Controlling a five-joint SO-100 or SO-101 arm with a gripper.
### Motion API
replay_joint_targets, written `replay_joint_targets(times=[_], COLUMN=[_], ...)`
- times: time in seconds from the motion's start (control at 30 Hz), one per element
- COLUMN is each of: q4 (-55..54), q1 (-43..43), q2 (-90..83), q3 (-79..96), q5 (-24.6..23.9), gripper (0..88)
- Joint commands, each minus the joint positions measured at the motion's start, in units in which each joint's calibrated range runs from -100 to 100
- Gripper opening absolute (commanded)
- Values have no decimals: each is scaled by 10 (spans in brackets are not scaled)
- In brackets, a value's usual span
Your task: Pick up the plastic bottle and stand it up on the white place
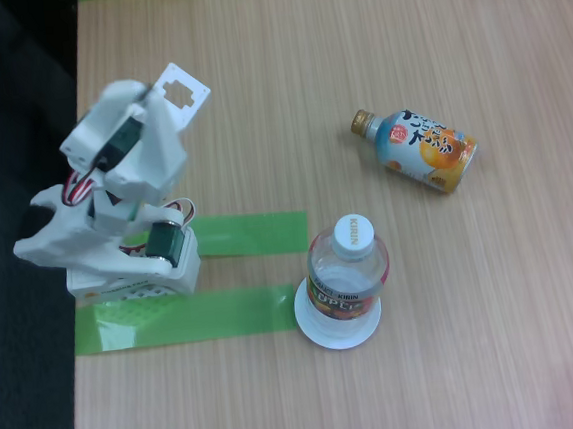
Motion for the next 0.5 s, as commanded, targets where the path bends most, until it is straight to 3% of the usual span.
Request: replay_joint_targets(times=[0.0, 0.27, 0.47], q4=[-176, -464, -545], q1=[-18, -15, -20], q2=[0, 0, 0], q3=[61, 198, 227], q5=[-2, -2, -3], gripper=[11, 11, 11])
